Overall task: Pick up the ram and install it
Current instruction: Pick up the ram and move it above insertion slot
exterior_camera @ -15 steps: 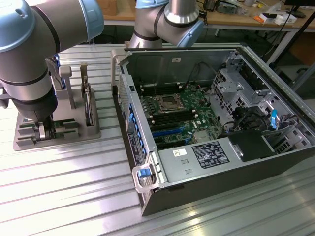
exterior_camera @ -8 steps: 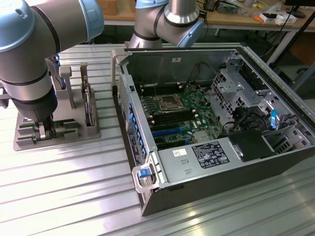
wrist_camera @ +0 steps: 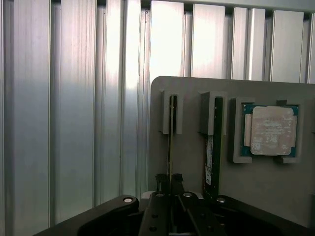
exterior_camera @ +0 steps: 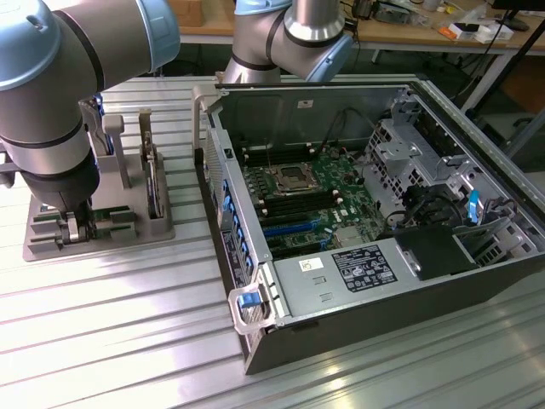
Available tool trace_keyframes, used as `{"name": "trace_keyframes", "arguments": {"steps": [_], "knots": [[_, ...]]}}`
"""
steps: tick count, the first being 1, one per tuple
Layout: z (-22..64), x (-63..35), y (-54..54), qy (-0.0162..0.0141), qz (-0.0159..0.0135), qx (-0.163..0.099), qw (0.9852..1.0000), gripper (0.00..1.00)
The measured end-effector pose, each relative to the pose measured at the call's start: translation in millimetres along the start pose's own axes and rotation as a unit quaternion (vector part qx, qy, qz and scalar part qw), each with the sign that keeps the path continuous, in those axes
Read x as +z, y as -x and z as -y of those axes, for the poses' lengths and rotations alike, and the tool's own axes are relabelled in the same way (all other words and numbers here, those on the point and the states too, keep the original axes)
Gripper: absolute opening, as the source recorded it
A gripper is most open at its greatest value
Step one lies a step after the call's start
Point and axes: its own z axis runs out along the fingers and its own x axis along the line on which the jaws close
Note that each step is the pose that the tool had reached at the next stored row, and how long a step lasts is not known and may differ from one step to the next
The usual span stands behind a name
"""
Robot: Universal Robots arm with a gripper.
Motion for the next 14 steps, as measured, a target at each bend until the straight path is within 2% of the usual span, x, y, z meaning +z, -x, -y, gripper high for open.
{"name": "trace_keyframes", "arguments": {"steps": [2,6,11,14], "knots": [[0.0,-0.1,0.0,-0.0001,0.0001,0.0,1.0,0.13],[-0.5,-15.9,1.3,0.0,0.0003,0.0,1.0,0.13],[-0.8,-29.4,2.3,0.0,0.0004,0.0,1.0,0.13],[-1.2,-42.1,3.3,0.0,0.0003,0.0,1.0,0.13]]}}
